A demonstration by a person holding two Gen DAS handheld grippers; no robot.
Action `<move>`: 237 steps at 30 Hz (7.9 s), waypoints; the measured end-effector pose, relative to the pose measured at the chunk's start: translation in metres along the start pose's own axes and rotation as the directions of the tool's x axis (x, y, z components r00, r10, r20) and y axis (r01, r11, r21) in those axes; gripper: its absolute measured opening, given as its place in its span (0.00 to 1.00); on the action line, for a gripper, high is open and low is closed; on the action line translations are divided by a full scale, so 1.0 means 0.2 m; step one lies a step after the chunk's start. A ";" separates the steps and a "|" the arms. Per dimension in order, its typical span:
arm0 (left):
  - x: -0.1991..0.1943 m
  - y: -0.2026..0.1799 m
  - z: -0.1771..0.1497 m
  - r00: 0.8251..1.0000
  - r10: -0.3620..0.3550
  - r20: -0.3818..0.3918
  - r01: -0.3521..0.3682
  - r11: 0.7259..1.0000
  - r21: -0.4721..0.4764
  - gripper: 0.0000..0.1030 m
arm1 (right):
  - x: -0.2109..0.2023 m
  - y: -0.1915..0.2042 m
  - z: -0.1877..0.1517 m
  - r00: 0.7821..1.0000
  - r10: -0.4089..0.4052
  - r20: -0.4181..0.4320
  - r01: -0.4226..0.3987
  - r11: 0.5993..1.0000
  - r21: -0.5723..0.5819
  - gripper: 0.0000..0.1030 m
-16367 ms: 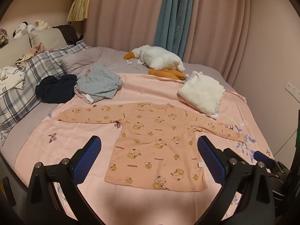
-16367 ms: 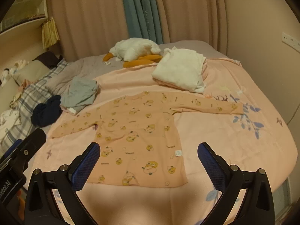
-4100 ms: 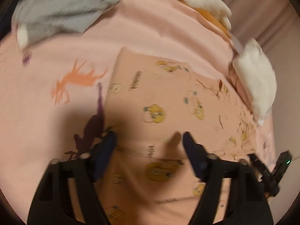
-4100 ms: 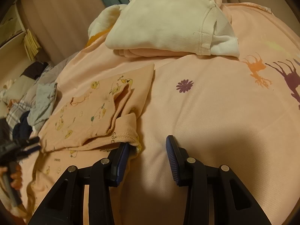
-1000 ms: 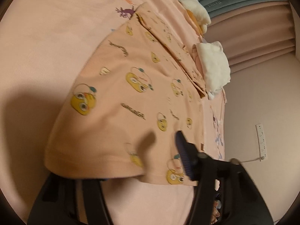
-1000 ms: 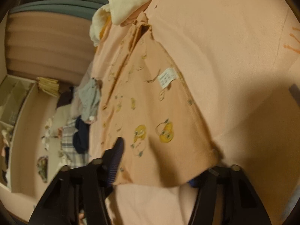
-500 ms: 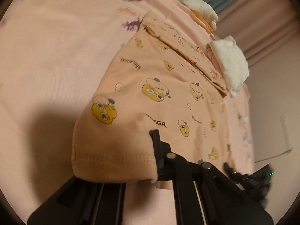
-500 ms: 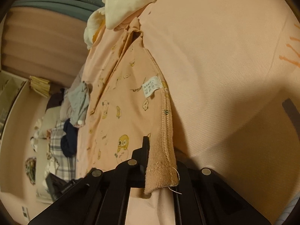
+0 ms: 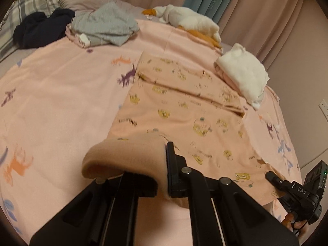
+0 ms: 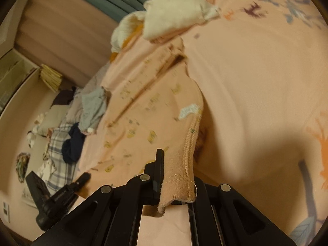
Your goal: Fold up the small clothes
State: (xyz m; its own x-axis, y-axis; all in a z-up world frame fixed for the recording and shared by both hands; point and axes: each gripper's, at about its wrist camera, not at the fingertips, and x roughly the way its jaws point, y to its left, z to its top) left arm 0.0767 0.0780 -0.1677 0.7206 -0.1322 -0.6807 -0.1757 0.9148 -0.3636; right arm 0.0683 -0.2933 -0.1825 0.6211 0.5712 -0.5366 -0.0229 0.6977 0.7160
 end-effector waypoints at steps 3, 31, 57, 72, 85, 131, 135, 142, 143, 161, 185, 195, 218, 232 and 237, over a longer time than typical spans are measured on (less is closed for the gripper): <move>-0.01 -0.04 0.06 1.000 0.005 0.015 -0.005 1.000 0.019 0.06 | -0.02 0.06 0.07 0.999 -0.009 0.031 0.010 0.999 -0.042 0.04; 0.18 -0.21 0.68 0.995 0.048 0.091 -0.058 0.992 0.114 0.06 | 0.17 0.43 0.64 0.995 -0.065 0.076 0.083 0.960 -0.268 0.04; 1.30 -0.09 1.13 0.976 0.177 -0.125 -0.174 0.984 0.036 0.10 | 1.07 0.28 1.15 0.964 -0.249 -0.092 0.220 0.942 -0.253 0.04; 1.10 0.03 1.39 0.968 0.251 -0.007 -0.251 0.967 -0.052 0.85 | 0.88 0.36 1.28 0.970 -0.231 0.071 0.241 0.932 -0.271 0.59; 1.44 -0.16 1.09 0.968 -0.030 -0.249 0.013 0.997 -0.070 0.84 | 1.19 0.38 1.09 0.967 0.018 -0.252 -0.053 0.990 -0.134 0.59; 0.90 0.06 0.47 0.964 -0.205 -0.169 0.122 0.906 -0.405 0.99 | 0.80 0.09 0.55 0.982 -0.011 -0.190 0.024 0.998 0.064 0.85; 0.97 0.06 0.52 0.932 -0.337 -0.132 0.233 0.838 -0.494 0.99 | 0.86 0.08 0.60 0.986 0.017 -0.166 -0.001 0.996 0.094 0.85; 1.12 0.06 0.63 0.882 -0.469 -0.050 0.342 0.709 -0.617 0.99 | 0.96 0.08 0.69 0.991 0.060 -0.118 -0.044 0.990 0.135 0.85; 1.15 0.06 0.64 0.886 -0.462 -0.045 0.336 0.706 -0.623 0.98 | 0.98 0.08 0.71 0.992 0.063 -0.110 -0.047 0.989 0.139 0.85; 1.04 0.05 0.60 0.960 -0.244 -0.141 0.145 0.858 -0.493 0.15 | 0.95 0.01 0.70 0.998 0.056 -0.041 -0.051 0.993 0.110 0.12; 0.26 0.11 -0.19 0.981 -0.122 -0.151 0.075 0.956 -0.285 0.22 | 0.34 0.06 0.02 0.987 -0.132 -0.092 0.122 0.987 -0.102 0.12; 0.14 0.21 -0.26 0.979 -0.165 -0.118 0.121 0.942 -0.314 0.26 | 0.23 0.00 -0.06 0.992 -0.106 -0.065 0.102 0.993 -0.067 0.12; -0.11 0.33 -0.45 0.991 0.128 -0.046 -0.129 0.992 -0.013 0.13 | 0.01 -0.07 -0.21 0.971 -0.238 0.009 0.237 0.961 -0.145 0.08; -0.28 0.36 -0.29 0.957 0.289 0.016 -0.289 0.957 0.004 0.11 | -0.19 -0.02 -0.19 0.894 -0.433 0.116 0.447 0.880 -0.161 0.08; -0.35 0.19 -0.13 0.952 0.281 0.117 -0.291 0.954 0.078 0.43 | -0.27 0.07 -0.11 0.901 -0.392 0.186 0.424 0.885 -0.192 0.08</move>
State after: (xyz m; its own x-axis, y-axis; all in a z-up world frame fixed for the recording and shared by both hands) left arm 0.0033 0.1123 -0.1504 0.7156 0.1762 -0.6759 -0.3253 0.9404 -0.0993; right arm 0.0170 -0.3047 -0.1534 0.7144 0.1610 -0.6810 0.0929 0.9427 0.3204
